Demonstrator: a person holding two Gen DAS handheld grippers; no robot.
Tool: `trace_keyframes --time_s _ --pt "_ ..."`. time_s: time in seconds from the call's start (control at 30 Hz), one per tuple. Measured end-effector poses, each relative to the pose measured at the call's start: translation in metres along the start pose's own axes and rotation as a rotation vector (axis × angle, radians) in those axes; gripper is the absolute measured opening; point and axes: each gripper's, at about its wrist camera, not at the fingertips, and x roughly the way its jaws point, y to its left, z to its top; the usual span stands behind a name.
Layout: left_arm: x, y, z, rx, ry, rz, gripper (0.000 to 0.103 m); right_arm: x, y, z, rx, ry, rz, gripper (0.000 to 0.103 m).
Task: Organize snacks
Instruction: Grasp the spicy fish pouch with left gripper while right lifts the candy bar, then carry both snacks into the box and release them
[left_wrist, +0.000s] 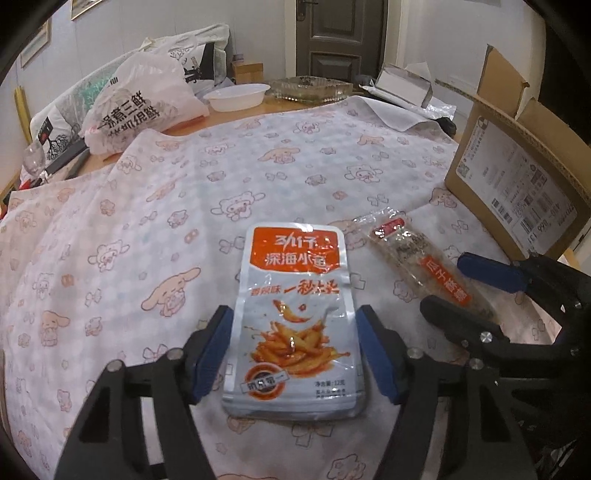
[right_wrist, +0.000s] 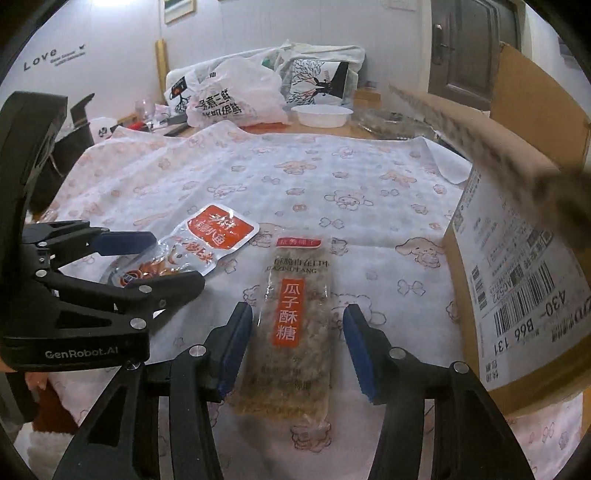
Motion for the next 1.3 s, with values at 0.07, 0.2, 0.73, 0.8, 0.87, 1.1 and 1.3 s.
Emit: trace_keyframes --time_s 0.07,0.2,0.73,0.8,0.87,1.1,1.3 --pt "0.0 0.0 -0.001 -0.004 -0.003 0.0 0.065 0.001 0.002 0.001 -0.015 0.0 -0.01 0.037" --pt "-0.009 0.004 -0.004 -0.025 -0.01 -0.005 0.064 -0.004 0.006 0.0 -0.015 -0.002 -0.015 0.037" --pt "-0.126 0.033 -0.007 -0.111 -0.213 0.017 0.064 -0.081 0.063 0.035 -0.107 -0.16 0.094 0.037" --pt "-0.144 0.032 0.0 -0.105 -0.249 0.008 0.064 -0.096 0.065 0.045 -0.122 -0.2 0.088 0.037" --pt "-0.161 0.028 0.009 -0.083 -0.287 0.007 0.064 -0.111 0.063 0.053 -0.138 -0.236 0.09 0.037" --pt "-0.199 -0.01 0.048 0.001 -0.371 -0.079 0.064 -0.157 0.031 0.072 -0.141 -0.336 0.049 0.037" --pt "-0.208 -0.068 0.083 0.09 -0.406 -0.146 0.064 -0.183 -0.03 0.069 -0.07 -0.377 -0.03 0.037"
